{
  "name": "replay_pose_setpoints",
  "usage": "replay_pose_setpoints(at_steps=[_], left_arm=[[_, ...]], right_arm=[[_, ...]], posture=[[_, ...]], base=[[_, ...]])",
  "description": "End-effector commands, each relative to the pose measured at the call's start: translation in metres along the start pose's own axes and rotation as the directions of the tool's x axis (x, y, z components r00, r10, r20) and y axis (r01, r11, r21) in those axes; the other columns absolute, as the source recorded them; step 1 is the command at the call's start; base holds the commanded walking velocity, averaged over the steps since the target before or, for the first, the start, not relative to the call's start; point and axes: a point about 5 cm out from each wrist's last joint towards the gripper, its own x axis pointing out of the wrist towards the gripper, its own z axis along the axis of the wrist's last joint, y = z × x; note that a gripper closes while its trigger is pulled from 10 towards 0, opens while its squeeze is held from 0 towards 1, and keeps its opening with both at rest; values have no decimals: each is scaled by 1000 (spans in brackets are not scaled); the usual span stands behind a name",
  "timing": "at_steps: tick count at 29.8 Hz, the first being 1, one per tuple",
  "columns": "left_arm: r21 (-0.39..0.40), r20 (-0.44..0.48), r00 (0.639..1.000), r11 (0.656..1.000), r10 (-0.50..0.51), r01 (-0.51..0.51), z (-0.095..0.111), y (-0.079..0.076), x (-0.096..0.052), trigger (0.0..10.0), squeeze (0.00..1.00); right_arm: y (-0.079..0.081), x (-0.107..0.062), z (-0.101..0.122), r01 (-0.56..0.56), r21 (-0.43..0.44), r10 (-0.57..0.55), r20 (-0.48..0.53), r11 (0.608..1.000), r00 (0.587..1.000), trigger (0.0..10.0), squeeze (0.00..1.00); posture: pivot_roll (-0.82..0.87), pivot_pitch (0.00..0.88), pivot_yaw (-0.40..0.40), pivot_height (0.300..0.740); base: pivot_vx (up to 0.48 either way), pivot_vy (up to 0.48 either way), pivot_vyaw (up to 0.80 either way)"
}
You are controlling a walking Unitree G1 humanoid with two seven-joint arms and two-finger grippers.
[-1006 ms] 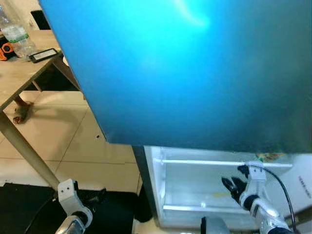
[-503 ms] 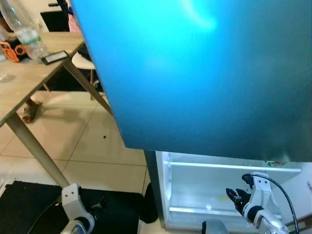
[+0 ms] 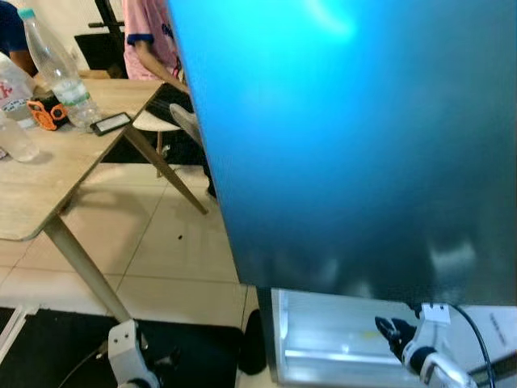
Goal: Restocking fridge
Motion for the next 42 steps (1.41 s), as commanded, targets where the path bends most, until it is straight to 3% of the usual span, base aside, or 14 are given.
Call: replay_pose_setpoints(at_steps=[1, 16, 23, 28, 33, 35, 39, 42], left_arm=[[-4, -47, 999, 1000, 4, -5, -13, -4, -1, 10000, 0], [-34, -170, 984, 998, 55, -62, -48, -9, -9, 10000, 0], [-52, -170, 985, 998, 30, -39, -50, -22, -4, 10000, 0], [-9, -214, 977, 1000, -11, 10, -54, -29, -3, 10000, 0], [-34, -199, 980, 999, 11, -18, -50, -25, -2, 10000, 0], [-95, -189, 980, 992, 59, -78, -49, -18, -4, 10000, 0], [-54, -194, 979, 995, 67, -79, -45, -15, -4, 10000, 0], [-92, -178, 982, 992, 68, -85, -43, -15, -3, 10000, 0]], right_arm=[[-2, -2, -6, 19, 29, -19, -13, 999, 1000, 10000, 0], [-9, -12, -38, 94, 17, -90, -156, 995, 984, 10000, 0], [-17, -18, -49, 179, -30, -181, -218, 983, 959, 10000, 0], [-19, -18, -47, 209, -34, -212, -209, 977, 955, 10000, 0], [-16, -18, -51, 187, -69, -198, -235, 980, 952, 10000, 0], [-16, -18, -53, 174, -110, -198, -258, 978, 946, 10000, 0], [-12, -13, -46, 166, -103, -186, -235, 981, 954, 10000, 0], [-13, -15, -47, 170, -125, -197, -249, 978, 948, 10000, 0]], posture=[[-25, 0, 39, 737], [-25, 0, 13, 740], [-18, 0, 5, 740], [-26, 0, -8, 740], [-14, 0, -17, 740], [-31, 0, 2, 740], [-10, 0, -2, 740], [-17, 0, 4, 740]], base=[[0, 0, 0], [0, 0, 0], [0, 0, 0], [0, 0, 0], [0, 0, 0], [0, 0, 0], [0, 0, 0], [0, 0, 0]])
